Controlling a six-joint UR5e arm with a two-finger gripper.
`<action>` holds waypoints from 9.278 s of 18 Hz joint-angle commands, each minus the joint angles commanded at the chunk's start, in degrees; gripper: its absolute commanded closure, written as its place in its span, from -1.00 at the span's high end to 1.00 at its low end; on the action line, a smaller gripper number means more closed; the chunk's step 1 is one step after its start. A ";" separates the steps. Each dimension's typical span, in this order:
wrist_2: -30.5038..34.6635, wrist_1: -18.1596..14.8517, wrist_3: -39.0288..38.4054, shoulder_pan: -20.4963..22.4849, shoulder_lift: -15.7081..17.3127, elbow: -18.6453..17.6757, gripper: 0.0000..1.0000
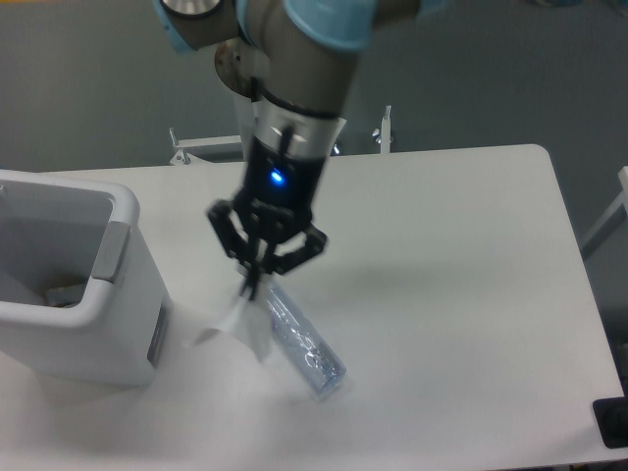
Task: Place the trash in the trash can
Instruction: 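Lift the paper cup and carry it over the white trash bin, then open the gripper to drop the cup into the bin, then move the open gripper back over the clear water bottle, then lower the gripper around the bottle's cap end and close on it, then lift the water bottle and carry it over the trash bin, then open the gripper to release the bottle into the bin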
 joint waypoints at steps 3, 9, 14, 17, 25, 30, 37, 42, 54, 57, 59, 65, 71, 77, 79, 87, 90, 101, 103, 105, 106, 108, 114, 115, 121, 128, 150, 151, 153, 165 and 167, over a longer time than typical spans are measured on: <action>-0.18 0.00 -0.52 -2.90 1.58 0.00 -1.00; -0.09 0.17 -3.07 -8.96 3.69 -0.09 -1.00; -0.09 0.35 -2.55 -10.73 3.52 -0.61 -0.41; 0.00 1.23 -2.37 -11.08 3.26 -1.14 1.00; 0.35 2.98 -2.64 -7.76 0.63 -2.02 1.00; 0.35 3.08 -2.73 3.31 -3.85 -2.20 1.00; 1.22 3.16 -2.29 11.06 -11.76 -2.20 1.00; 9.48 3.16 -2.29 11.06 -15.90 -1.93 1.00; 10.10 2.46 -3.34 10.27 -18.01 -3.78 1.00; 10.11 2.46 -3.34 10.19 -18.01 -4.57 1.00; 10.11 2.46 -3.43 10.10 -18.01 -5.09 1.00; 16.24 2.46 -6.32 7.38 -20.64 -4.66 1.00; 21.96 2.46 -13.88 4.57 -25.91 -1.06 1.00; 26.27 2.46 -18.37 2.54 -28.56 -0.26 1.00; 26.80 2.37 -18.72 1.92 -29.17 -0.26 1.00; 29.53 1.15 -19.86 0.87 -30.58 -0.26 0.60; 29.53 0.70 -19.86 0.87 -30.67 -0.26 0.32; 29.44 -1.05 -20.57 0.87 -29.88 0.09 -0.04; 29.18 -1.05 -20.57 0.87 -29.88 1.14 -0.05; 28.57 -1.05 -20.57 0.96 -30.14 3.24 -0.05; 27.87 -1.05 -20.57 1.22 -30.23 4.30 -0.04; 25.67 -1.05 -20.57 2.18 -30.14 6.49 -0.04; 15.14 -0.62 -20.48 4.82 -26.11 11.34 -0.04; 12.94 -0.44 -20.31 5.09 -25.06 11.42 -0.04; 4.58 -0.26 -19.69 5.18 -21.10 15.02 -0.04; -4.38 6.50 -19.78 2.90 -15.82 16.70 -0.04; -10.20 8.09 -23.56 -11.08 -9.84 17.58 -0.03; -10.11 8.09 -23.29 -11.43 -10.36 17.32 -0.02; -10.11 8.17 -23.20 -11.70 -11.07 17.14 0.03; -8.80 11.60 -21.71 -13.37 -10.19 12.31 1.00; -6.69 11.60 -20.22 -11.88 -10.19 10.82 1.00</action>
